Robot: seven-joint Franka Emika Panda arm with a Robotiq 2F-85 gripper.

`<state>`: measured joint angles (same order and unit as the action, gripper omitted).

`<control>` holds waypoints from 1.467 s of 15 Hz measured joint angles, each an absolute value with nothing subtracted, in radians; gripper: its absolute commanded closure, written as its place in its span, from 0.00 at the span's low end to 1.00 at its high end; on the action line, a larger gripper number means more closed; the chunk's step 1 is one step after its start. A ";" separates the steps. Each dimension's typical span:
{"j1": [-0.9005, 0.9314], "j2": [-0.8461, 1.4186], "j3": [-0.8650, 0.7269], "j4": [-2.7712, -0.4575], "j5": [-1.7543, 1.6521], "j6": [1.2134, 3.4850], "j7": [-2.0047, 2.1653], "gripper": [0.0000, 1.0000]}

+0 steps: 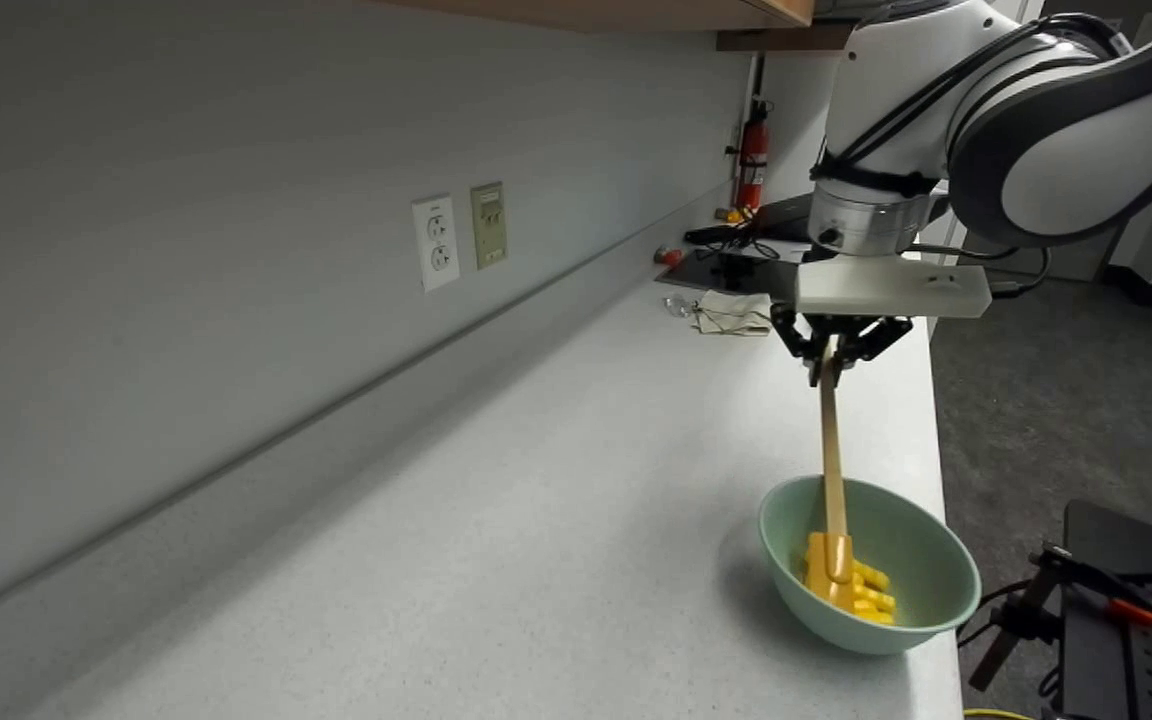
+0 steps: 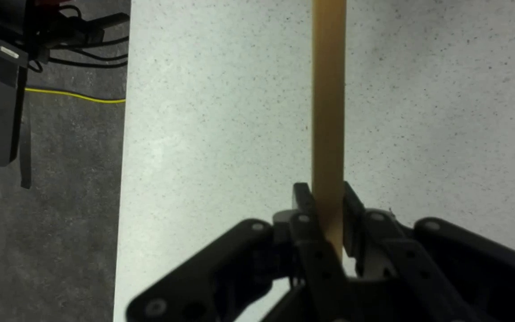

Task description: Use the wooden cooking stick to stir the contents of the green bowl

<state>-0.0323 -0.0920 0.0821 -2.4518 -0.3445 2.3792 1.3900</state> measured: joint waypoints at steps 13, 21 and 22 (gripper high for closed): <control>0.026 -0.276 0.251 -2.469 -0.587 2.238 1.489 0.96; 0.031 -0.310 0.275 -2.519 -0.659 2.256 1.494 0.96; 0.032 -0.308 0.274 -2.522 -0.659 2.265 1.485 0.96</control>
